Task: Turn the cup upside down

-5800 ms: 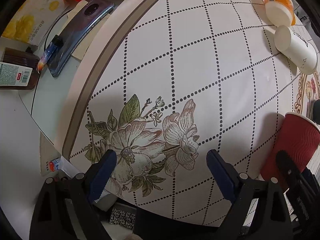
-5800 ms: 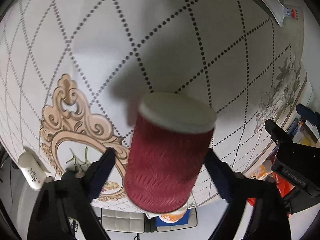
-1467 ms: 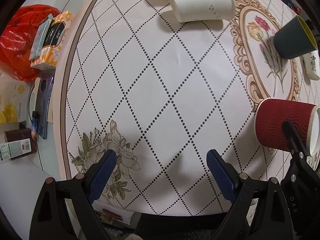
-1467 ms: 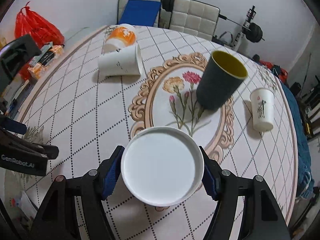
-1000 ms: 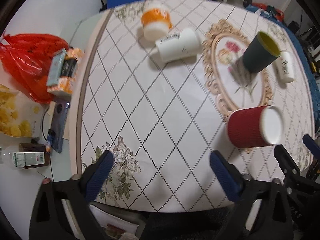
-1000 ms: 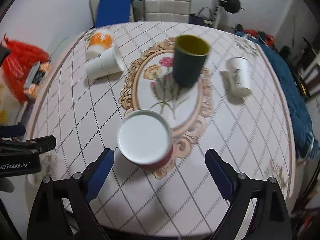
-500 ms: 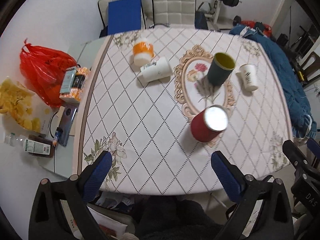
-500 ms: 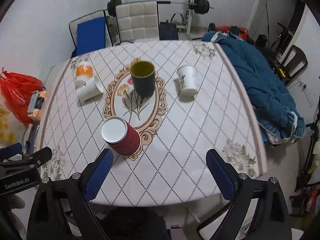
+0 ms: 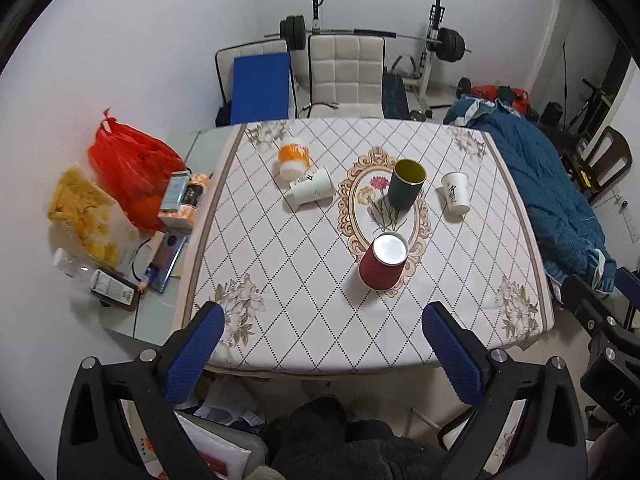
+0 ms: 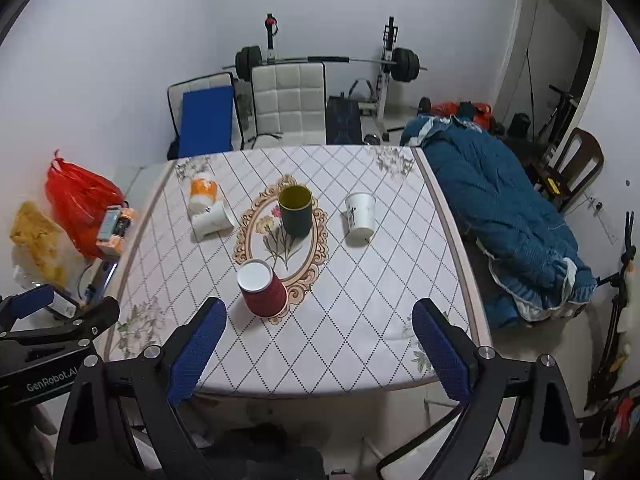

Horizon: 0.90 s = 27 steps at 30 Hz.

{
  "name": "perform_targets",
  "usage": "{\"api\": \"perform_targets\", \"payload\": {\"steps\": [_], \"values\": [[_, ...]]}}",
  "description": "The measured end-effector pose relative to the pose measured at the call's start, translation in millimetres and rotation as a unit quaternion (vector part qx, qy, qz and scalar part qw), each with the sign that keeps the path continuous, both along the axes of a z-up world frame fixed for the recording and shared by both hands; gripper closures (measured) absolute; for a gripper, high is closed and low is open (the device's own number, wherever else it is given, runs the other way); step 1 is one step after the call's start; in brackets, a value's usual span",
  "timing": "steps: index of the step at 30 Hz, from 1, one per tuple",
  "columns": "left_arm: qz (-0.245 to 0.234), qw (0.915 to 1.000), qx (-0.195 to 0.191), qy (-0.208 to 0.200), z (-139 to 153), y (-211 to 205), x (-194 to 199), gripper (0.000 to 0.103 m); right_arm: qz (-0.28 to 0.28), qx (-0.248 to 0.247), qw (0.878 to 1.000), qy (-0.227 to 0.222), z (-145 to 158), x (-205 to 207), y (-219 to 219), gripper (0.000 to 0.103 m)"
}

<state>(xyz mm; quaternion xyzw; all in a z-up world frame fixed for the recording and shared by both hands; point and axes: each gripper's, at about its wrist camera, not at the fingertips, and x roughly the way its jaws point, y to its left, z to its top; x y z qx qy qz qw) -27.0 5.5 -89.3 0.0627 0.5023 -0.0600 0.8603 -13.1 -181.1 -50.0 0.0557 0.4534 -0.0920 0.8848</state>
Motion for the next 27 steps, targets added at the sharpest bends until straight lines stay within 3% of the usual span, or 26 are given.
{"api": "perform_targets", "payload": {"steps": [14, 27], "values": [[0.011, 0.9993, -0.003, -0.036, 45.5, 8.8, -36.5, 0.002, 0.016, -0.015, 0.999, -0.039, 64.7, -48.7, 16.5, 0.004], [0.013, 0.9988, -0.008, -0.046, 57.0, 5.9, -43.4, 0.002, 0.01, -0.009, 0.999, -0.045, 78.1, -55.9, 14.8, 0.001]]}}
